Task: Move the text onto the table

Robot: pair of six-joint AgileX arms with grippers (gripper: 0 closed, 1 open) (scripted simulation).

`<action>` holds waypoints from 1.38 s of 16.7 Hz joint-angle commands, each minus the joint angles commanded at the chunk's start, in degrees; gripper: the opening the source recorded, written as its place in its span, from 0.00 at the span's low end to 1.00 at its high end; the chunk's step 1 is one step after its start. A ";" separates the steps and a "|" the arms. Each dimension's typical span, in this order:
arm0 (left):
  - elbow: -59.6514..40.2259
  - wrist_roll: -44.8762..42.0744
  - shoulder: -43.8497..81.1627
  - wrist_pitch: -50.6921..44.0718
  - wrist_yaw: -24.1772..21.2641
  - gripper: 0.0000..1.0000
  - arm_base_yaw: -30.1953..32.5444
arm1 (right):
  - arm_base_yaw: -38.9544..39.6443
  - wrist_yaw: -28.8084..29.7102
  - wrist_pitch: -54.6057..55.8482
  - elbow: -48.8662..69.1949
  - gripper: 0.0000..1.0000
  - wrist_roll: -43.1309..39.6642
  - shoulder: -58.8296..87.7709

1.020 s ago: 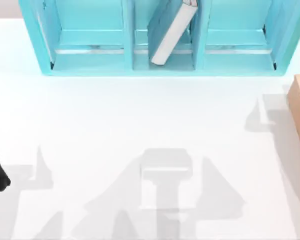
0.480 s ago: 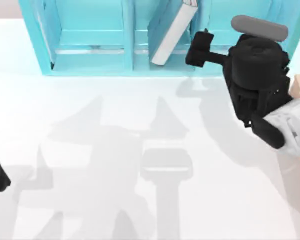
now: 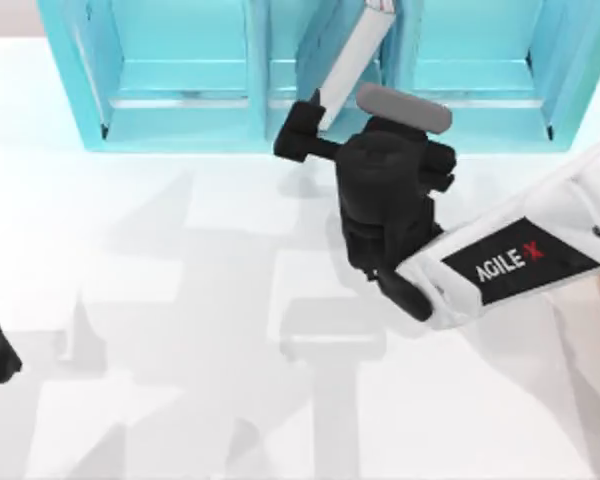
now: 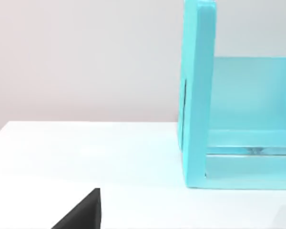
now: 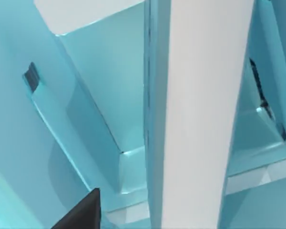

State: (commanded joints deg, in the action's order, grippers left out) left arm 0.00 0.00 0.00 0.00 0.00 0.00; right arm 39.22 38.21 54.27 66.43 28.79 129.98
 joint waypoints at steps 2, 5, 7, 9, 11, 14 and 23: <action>0.00 0.00 0.00 0.00 0.00 1.00 0.00 | 0.23 0.24 0.47 0.59 1.00 0.19 0.74; 0.00 0.00 0.00 0.00 0.00 1.00 0.00 | 0.23 0.24 0.47 0.59 1.00 0.19 0.74; 0.00 0.00 0.00 0.00 0.00 1.00 0.00 | -0.08 0.09 0.29 0.51 1.00 0.13 0.68; 0.00 0.00 0.00 0.00 0.00 1.00 0.00 | -0.50 -0.42 -0.39 2.55 1.00 0.07 1.83; 0.00 0.00 0.00 0.00 0.00 1.00 0.00 | -1.42 -1.34 -1.87 6.48 1.00 -0.12 4.07; 0.00 0.00 0.00 0.00 0.00 1.00 0.00 | -3.34 -3.19 -5.03 14.31 1.00 -0.55 8.48; 0.00 0.00 0.00 0.00 0.00 1.00 0.00 | -6.80 -6.54 -10.59 27.31 1.00 -1.24 15.51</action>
State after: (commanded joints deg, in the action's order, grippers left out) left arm 0.00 0.00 0.00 0.00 0.00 0.00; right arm 32.42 31.68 43.68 93.74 27.55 145.50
